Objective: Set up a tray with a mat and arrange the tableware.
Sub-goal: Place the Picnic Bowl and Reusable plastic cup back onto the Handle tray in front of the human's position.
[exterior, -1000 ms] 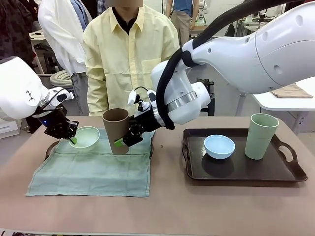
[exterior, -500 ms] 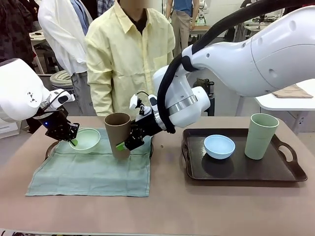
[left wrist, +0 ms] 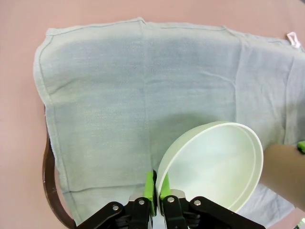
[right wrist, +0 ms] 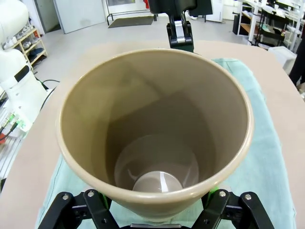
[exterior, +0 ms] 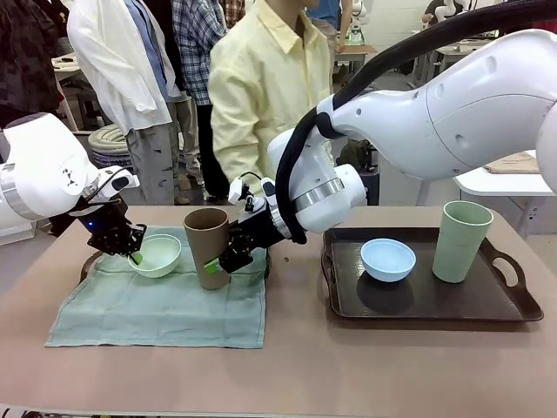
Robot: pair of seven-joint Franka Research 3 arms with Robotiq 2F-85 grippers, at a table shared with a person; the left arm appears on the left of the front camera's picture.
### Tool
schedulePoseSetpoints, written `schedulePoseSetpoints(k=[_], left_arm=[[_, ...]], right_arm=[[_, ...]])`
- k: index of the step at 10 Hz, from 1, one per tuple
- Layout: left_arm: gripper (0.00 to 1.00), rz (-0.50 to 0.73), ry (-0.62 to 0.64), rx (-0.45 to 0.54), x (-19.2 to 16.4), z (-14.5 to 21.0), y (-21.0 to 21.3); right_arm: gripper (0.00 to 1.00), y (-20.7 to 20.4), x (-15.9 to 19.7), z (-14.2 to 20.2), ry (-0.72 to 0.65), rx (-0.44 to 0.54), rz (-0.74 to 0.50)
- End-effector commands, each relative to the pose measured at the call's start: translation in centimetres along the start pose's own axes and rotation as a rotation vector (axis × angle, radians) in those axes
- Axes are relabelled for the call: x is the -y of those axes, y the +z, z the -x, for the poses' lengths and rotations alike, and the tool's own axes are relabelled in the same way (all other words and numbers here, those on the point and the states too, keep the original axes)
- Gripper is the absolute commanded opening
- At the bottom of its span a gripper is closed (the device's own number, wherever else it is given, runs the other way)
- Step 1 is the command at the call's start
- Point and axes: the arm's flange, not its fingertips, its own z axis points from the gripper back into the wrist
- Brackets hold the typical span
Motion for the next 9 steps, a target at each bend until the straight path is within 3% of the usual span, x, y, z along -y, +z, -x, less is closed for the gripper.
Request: schedulePoseSetpoints(k=[1,2,5,6,9], left_arm=[[0.64,0.008,0.013,-0.013,0.0,-0.3,-0.1],[0.99,0.004,0.016,-0.021,-0.1,-0.3,0.1],[1.00,-0.011,0.028,-0.033,-0.4,-0.2,0.9],[0.55,-0.012,0.029,-0.028,-0.6,-0.2,1.5],[0.84,-0.020,0.016,-0.028,-1.0,0.6,2.9]], right_arm=[[1.00,-0.4,0.2,0.7,0.022,-0.008,-0.009],[1.00,-0.2,0.0,0.4,0.015,-0.025,0.000],[1.00,1.7,-0.9,-0.4,-0.081,-0.119,-0.019],[1.00,2.4,-1.1,-0.6,-0.116,-0.157,-0.013],[1.00,5.4,-2.4,-1.2,-0.183,-0.260,0.012]])
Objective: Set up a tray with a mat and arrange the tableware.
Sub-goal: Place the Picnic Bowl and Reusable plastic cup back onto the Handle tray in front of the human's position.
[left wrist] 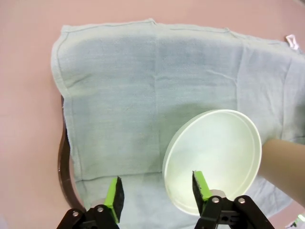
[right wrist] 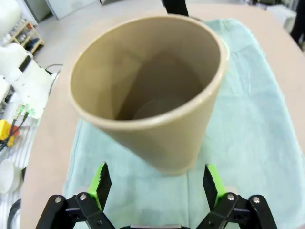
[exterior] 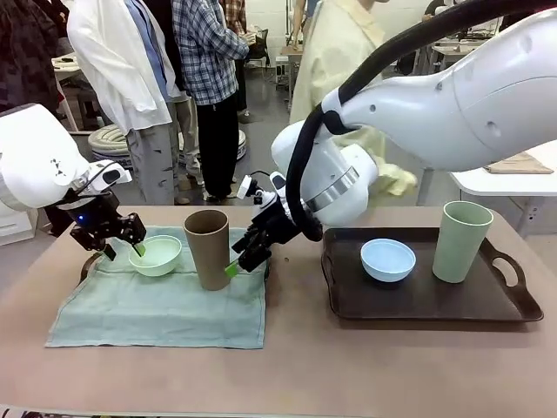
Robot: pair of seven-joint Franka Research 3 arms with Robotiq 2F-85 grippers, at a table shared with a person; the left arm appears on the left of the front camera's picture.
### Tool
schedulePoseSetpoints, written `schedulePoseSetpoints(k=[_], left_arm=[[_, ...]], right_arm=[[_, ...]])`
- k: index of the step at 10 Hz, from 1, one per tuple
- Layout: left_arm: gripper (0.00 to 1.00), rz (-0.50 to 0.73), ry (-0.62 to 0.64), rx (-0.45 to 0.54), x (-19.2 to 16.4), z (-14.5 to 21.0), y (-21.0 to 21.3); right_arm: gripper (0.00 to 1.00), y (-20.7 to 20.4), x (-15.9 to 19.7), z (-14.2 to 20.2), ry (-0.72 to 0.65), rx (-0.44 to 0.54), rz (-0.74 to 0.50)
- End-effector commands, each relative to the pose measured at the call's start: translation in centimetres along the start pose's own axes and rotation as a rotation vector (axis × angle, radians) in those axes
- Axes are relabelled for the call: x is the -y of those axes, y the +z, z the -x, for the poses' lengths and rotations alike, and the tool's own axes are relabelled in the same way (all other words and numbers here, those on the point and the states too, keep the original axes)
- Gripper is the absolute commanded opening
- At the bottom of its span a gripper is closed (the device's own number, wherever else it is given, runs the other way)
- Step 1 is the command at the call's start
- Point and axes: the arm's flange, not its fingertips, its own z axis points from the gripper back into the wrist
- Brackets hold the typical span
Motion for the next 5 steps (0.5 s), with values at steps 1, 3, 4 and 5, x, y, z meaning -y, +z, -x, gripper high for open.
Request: schedulePoseSetpoints(k=[1,3,4,5], left_arm=[[0.84,-0.027,-0.018,-0.007,-0.1,0.7,1.5],[0.84,-0.042,-0.050,0.025,0.3,1.9,4.2],[0.84,-0.040,-0.076,0.027,0.8,2.5,5.1],[0.84,-0.039,-0.105,0.020,1.4,2.7,5.8]], right_arm=[[1.00,2.3,-1.3,-0.5,-0.081,-0.093,0.011],[1.00,5.3,-3.4,-2.8,-0.235,-0.236,0.045],[1.00,6.9,-4.5,-4.0,-0.308,-0.288,0.080],[1.00,8.3,-5.2,-5.3,-0.400,-0.335,0.117]])
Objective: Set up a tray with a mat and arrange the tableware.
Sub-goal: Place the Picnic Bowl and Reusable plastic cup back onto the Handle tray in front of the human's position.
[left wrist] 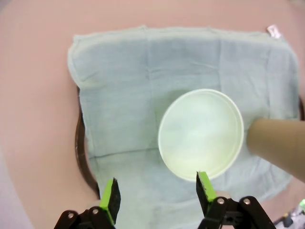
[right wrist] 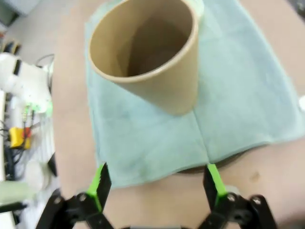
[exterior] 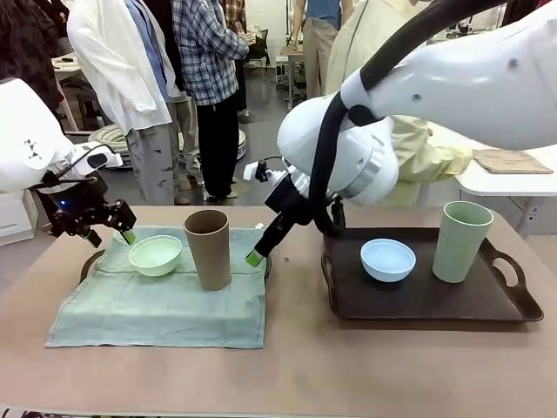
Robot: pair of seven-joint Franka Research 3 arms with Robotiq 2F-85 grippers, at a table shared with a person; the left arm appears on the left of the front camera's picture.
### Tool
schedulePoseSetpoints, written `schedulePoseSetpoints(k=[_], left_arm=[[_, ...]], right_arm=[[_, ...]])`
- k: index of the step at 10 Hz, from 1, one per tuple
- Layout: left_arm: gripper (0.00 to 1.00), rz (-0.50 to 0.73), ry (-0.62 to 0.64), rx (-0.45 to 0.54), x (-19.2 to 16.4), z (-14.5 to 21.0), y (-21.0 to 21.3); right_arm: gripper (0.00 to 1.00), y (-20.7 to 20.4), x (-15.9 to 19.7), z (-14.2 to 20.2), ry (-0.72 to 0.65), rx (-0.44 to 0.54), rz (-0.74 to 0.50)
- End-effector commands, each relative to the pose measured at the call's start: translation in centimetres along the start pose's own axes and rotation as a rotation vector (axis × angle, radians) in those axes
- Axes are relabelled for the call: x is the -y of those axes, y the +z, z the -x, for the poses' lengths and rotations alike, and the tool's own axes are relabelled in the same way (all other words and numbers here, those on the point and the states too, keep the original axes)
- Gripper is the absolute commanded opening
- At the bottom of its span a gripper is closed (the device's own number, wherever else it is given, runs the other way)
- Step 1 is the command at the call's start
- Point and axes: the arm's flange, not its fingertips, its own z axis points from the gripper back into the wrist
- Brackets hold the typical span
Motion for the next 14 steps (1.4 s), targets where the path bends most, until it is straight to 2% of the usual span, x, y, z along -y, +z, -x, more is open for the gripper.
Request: schedulePoseSetpoints(k=[1,3,5,7,8,9,10,11,14], left_arm=[[0.84,-0.019,-0.056,-0.009,1.2,1.3,1.5],[0.84,-0.055,-0.102,-0.002,2.8,1.8,3.8],[0.84,-0.087,-0.094,-0.020,4.9,1.6,6.5],[0.84,-0.076,-0.041,-0.072,6.5,1.1,9.4],[0.84,-0.094,0.034,-0.063,7.4,0.5,10.4],[0.84,-0.060,0.065,-0.044,7.7,0.1,11.5],[0.84,-0.042,0.064,-0.033,7.6,0.0,12.1],[0.84,-0.059,0.004,-0.048,7.1,0.9,10.8],[0.84,-0.059,0.004,-0.048,7.1,0.9,10.8]], right_arm=[[1.00,3.7,-2.1,-1.6,-0.206,-0.119,0.032],[1.00,7.3,-3.9,-2.5,-0.405,-0.197,0.160],[1.00,9.9,-5.1,-3.2,-0.512,-0.241,0.221],[1.00,11.6,-6.2,-3.6,-0.597,-0.336,0.340],[1.00,12.0,-6.2,-3.4,-0.640,-0.380,0.387],[1.00,11.8,-5.6,-3.3,-0.651,-0.405,0.358],[1.00,12.1,-6.2,-2.7,-0.597,-0.319,0.346],[1.00,12.1,-6.2,-2.7,-0.597,-0.319,0.346],[1.00,12.1,-6.2,-2.7,-0.597,-0.319,0.346]])
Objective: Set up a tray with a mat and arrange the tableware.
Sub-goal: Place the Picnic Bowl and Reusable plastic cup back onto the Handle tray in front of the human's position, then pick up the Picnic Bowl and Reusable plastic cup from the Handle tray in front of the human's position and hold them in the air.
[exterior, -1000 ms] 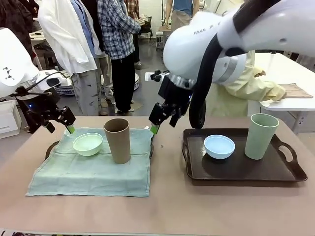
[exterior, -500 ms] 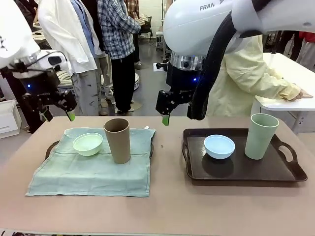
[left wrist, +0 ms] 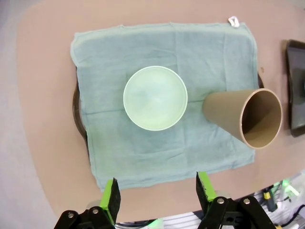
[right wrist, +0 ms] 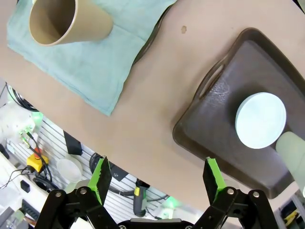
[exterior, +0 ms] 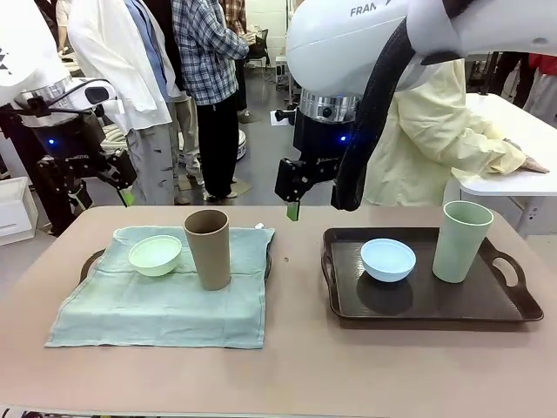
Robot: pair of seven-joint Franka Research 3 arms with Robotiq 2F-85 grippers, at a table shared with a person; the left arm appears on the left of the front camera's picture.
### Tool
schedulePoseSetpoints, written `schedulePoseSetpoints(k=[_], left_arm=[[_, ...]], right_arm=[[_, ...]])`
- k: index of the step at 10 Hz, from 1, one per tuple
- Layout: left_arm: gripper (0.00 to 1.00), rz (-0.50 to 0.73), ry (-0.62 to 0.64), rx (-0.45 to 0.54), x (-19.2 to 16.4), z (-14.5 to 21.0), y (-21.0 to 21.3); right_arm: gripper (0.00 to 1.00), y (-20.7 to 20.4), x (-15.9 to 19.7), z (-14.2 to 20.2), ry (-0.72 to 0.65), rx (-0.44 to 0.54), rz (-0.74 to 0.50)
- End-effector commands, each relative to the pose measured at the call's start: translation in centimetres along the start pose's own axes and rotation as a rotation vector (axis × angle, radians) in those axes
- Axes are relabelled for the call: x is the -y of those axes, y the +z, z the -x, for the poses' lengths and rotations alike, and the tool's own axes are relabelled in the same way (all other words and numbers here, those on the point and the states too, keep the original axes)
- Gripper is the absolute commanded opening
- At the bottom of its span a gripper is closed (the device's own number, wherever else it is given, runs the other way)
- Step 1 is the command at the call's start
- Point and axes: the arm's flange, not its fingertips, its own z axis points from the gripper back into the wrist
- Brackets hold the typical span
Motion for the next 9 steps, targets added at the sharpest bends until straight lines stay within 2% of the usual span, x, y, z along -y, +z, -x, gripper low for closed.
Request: schedulePoseSetpoints(k=[1,9], left_arm=[[0.84,-0.002,-0.017,0.011,-0.08,0.06,-0.20],[0.84,-0.002,-0.017,0.011,-0.08,0.06,-0.20]], right_arm=[[1.00,-0.34,0.13,0.19,0.014,0.014,-0.021],[1.00,-0.34,0.13,0.19,0.014,0.014,-0.021]])
